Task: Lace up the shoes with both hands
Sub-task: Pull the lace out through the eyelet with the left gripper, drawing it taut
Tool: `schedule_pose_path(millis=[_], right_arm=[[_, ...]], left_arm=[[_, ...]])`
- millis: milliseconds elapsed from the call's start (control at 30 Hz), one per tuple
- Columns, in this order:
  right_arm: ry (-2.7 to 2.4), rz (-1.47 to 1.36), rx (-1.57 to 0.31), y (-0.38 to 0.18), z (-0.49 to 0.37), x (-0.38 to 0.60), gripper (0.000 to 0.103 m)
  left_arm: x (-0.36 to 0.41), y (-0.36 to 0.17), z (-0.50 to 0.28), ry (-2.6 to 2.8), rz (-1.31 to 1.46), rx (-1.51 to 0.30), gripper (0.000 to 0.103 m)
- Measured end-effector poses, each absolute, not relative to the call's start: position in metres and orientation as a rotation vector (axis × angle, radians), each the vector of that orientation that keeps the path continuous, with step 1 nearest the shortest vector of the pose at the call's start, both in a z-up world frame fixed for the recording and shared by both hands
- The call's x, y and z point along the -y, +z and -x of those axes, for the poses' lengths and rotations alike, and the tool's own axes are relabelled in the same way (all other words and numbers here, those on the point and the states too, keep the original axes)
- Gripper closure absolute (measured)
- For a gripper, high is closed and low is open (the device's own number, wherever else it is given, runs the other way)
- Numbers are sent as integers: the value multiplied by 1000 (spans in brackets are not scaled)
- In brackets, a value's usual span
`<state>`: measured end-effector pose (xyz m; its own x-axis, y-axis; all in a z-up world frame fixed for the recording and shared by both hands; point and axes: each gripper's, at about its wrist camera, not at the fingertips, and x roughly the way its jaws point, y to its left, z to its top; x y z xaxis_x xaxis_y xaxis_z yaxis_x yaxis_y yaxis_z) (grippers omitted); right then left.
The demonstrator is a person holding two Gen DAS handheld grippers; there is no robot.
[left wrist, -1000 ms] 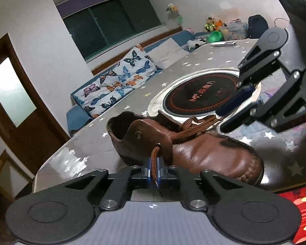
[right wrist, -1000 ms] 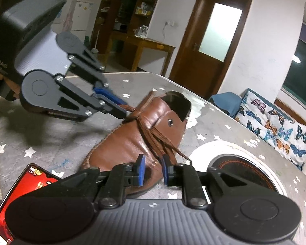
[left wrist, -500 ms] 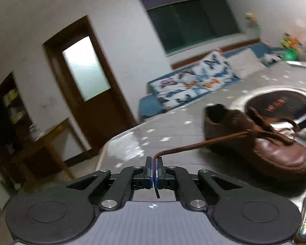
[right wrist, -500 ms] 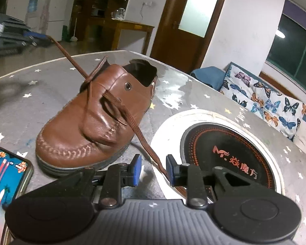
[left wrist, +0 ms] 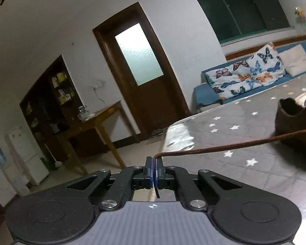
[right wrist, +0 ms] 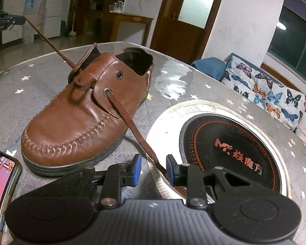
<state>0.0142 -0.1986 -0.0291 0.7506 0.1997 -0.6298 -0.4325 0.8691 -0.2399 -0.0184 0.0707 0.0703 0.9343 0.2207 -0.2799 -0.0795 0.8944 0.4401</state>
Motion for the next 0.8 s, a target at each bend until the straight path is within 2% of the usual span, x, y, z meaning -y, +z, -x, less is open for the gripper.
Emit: schedule_pose_path(millis=[800], right_arm=[[343, 387, -650, -22, -11, 195, 72]], left_arm=[[-106, 63, 18, 420, -390, -397, 101]])
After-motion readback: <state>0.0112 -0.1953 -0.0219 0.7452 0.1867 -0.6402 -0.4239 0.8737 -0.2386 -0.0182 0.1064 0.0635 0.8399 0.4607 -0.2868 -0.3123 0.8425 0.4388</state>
